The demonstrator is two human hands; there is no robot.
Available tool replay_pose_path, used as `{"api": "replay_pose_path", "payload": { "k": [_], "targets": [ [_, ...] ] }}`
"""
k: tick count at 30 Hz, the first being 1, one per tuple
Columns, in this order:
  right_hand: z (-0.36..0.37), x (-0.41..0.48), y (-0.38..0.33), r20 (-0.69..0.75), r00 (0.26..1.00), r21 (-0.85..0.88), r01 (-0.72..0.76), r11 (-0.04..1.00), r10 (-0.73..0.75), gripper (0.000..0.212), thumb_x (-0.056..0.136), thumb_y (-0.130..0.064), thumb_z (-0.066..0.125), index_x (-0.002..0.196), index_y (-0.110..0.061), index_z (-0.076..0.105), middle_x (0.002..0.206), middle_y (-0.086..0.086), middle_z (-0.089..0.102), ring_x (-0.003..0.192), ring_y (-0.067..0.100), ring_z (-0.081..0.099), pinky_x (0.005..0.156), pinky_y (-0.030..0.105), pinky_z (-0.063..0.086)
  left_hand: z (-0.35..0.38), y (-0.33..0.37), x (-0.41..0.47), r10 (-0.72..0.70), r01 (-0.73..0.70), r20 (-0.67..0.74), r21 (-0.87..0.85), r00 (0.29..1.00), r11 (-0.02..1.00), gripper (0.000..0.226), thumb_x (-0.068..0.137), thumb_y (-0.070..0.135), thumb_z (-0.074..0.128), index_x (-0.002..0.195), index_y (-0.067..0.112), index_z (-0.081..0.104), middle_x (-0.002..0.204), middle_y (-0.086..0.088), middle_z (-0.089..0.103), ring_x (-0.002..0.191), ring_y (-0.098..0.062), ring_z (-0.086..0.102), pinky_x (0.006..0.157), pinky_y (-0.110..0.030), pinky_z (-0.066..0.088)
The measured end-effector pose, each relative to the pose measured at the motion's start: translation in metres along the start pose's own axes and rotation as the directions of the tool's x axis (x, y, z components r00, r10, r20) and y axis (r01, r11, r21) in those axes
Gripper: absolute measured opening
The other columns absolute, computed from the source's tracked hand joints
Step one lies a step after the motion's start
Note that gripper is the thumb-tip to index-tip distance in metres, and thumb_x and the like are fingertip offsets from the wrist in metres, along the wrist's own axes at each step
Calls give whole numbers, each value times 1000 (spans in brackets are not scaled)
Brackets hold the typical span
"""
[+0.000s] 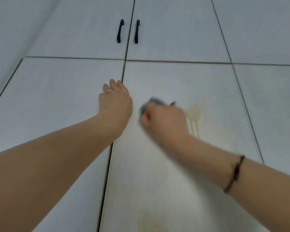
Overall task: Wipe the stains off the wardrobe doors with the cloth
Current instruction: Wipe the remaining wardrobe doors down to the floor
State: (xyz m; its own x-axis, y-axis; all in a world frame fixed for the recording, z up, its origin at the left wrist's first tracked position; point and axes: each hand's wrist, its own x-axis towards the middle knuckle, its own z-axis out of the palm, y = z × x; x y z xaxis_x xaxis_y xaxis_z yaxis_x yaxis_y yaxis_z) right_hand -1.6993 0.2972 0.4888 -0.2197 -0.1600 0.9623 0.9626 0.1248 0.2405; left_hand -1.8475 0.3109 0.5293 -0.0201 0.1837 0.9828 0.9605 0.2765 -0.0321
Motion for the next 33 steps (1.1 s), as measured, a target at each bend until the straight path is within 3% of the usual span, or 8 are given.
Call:
{"api": "replay_pose_path", "payload": {
  "k": [5, 8, 10, 15, 17, 22, 27, 33],
  "targets": [
    [-9, -62, -19, 79, 888, 232, 425, 875, -452, 21, 87, -31, 48, 70, -21, 52, 57, -1, 56, 41, 25, 48, 49, 29, 43, -4, 8, -1, -16, 14, 27, 87, 1000, 996, 60, 101, 0, 35, 148, -18, 3, 153, -43, 15, 135, -58, 36, 98, -50, 48],
    [-10, 28, 23, 22, 993, -5, 118, 993, -118, 24, 95, -36, 45, 97, -23, 65, 87, 6, 70, 75, 36, 68, 64, 35, 42, -5, 7, -1, -28, 26, 27, 71, 999, 997, 61, 101, 1, 36, 149, -17, 3, 154, -41, 14, 136, -57, 35, 98, -48, 48],
    [-13, 74, 60, -59, 991, -50, -127, 991, 124, 27, 96, -33, 44, 86, -16, 61, 77, 9, 65, 76, 37, 65, 61, 33, 34, -3, 6, -2, -15, 12, 24, 96, 1000, 995, 63, 101, 3, 38, 150, -16, 2, 155, -40, 14, 137, -55, 35, 98, -46, 49],
    [-7, 67, 47, -65, 972, -39, -227, 973, 224, 27, 94, -25, 43, 71, -15, 51, 64, 5, 56, 64, 36, 58, 57, 32, 37, -4, 7, -2, -6, 3, 26, 119, 1000, 993, 64, 101, 2, 38, 149, -17, 1, 155, -41, 13, 137, -55, 35, 100, -46, 49],
    [-4, 21, 20, 0, 996, 11, -92, 996, 92, 18, 90, -28, 49, 86, -18, 63, 76, 4, 64, 64, 34, 63, 64, 36, 50, -3, 8, -2, -5, 2, 23, 126, 1000, 992, 63, 100, 1, 37, 149, -17, 1, 154, -42, 14, 136, -55, 37, 101, -47, 48],
    [-12, -54, -5, 51, 924, 205, 362, 909, -379, 22, 85, -34, 48, 71, -20, 56, 58, 0, 58, 40, 28, 53, 46, 31, 44, -1, 8, -1, 6, -5, -2, 174, 1000, 985, 61, 102, 3, 36, 149, -18, 3, 153, -42, 18, 134, -55, 41, 102, -47, 49],
    [-18, 75, 102, -114, 970, -99, -225, 969, 213, 30, 96, -35, 40, 79, -15, 55, 67, 5, 53, 71, 37, 61, 58, 32, 28, 1, 4, 0, 47, -44, -9, 204, 999, 978, 61, 102, 6, 37, 149, -18, 5, 152, -42, 21, 131, -52, 46, 102, -44, 50],
    [-15, 27, 55, -111, 977, -45, -190, 981, 184, 21, 94, -31, 46, 82, -18, 58, 75, 11, 66, 60, 34, 59, 57, 34, 40, 3, 1, 3, 54, -50, -9, 223, 999, 973, 64, 101, 5, 40, 147, -19, 4, 150, -45, 21, 130, -51, 48, 105, -45, 48]
  ]
}}
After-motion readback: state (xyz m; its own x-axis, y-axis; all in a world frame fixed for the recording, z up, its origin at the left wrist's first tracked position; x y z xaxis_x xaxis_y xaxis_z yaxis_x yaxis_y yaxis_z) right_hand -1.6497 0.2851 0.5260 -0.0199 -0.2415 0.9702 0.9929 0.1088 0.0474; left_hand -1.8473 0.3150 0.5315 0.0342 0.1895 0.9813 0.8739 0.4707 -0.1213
